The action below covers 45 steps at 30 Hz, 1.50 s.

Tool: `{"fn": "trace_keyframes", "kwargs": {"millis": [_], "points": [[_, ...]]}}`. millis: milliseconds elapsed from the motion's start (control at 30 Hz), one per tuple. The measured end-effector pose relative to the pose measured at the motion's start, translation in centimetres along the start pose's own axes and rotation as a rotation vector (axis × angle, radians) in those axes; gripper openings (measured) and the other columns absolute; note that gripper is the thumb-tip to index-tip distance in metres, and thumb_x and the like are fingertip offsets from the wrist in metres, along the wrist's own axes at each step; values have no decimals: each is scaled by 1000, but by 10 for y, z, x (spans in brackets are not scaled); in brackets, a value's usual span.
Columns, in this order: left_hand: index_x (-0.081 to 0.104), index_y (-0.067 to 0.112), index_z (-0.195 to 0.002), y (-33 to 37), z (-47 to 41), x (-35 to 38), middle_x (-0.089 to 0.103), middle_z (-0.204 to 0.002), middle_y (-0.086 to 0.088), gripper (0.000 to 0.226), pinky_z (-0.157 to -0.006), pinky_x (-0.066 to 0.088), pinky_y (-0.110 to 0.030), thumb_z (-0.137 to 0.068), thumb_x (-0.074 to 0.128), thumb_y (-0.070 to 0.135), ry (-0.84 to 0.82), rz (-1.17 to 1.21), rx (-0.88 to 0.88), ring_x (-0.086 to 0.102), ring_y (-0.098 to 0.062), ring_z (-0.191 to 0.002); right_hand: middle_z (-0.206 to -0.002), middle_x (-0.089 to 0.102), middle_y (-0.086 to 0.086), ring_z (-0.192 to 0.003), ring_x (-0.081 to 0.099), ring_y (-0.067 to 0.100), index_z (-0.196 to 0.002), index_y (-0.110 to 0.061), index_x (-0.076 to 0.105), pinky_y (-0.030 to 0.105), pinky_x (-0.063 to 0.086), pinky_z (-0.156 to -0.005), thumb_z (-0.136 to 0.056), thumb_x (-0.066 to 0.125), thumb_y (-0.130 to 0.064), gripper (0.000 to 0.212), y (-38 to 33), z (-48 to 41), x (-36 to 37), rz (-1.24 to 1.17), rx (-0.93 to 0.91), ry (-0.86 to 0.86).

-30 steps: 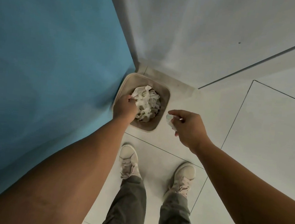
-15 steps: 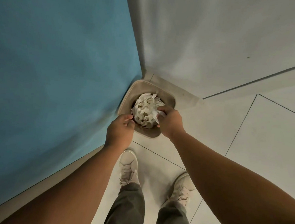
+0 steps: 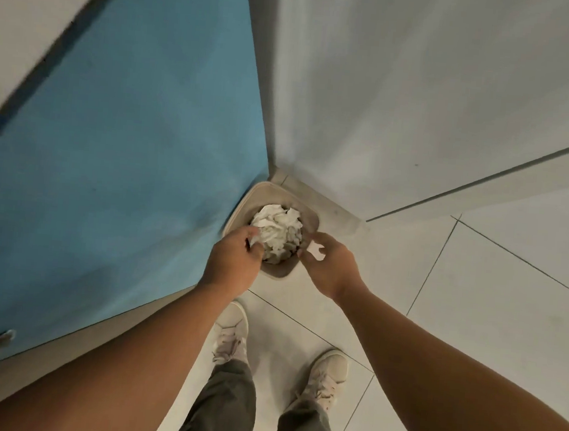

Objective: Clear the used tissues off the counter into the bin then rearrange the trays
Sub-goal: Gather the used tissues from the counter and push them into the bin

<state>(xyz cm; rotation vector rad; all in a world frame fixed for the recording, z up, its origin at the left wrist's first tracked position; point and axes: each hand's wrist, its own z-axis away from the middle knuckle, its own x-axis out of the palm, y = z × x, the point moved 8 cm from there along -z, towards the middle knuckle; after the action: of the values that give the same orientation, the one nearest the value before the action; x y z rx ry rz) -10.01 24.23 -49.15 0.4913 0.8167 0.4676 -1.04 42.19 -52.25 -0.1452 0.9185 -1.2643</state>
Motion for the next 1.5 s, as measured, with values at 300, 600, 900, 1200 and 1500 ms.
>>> {"fn": "trace_keyframes", "kwargs": {"millis": [300,600,900,1200,1500], "points": [[50,22,-138,142,115,-87,56,-137,-2,47,-102,39,-29,-93,62,20,142,-108,296,51,-23,-127,-134,56,-1,-123,51,18,-131,-20,55,21,36,-99,-88,64,-29,45,-126,139,-127,108,-334,116],[40,24,-145,237,243,-188,42,-149,5,51,-109,30,-29,-97,55,30,363,-125,469,36,-14,-138,-146,46,-1,-138,37,14,-137,-20,53,22,26,-112,-90,61,-35,50,-244,264,-216,224,-678,221],[51,18,-136,272,330,-305,51,-140,2,43,-103,31,-21,-94,58,25,653,-138,555,46,-18,-128,-140,52,2,-131,45,19,-134,-18,55,25,31,-111,-84,53,-40,55,-362,349,-249,235,-978,248],[51,20,-137,233,360,-382,51,-143,3,41,-106,33,-25,-97,57,29,810,-116,466,44,-17,-131,-144,47,-3,-136,38,14,-137,-23,52,30,32,-114,-92,59,-36,47,-443,372,-204,310,-1152,181],[55,21,-132,170,322,-463,55,-138,5,39,-103,36,-23,-94,60,28,852,-112,358,48,-16,-129,-143,48,-5,-134,40,13,-137,-25,51,25,34,-109,-93,56,-37,46,-519,329,-126,387,-1130,89]]}}
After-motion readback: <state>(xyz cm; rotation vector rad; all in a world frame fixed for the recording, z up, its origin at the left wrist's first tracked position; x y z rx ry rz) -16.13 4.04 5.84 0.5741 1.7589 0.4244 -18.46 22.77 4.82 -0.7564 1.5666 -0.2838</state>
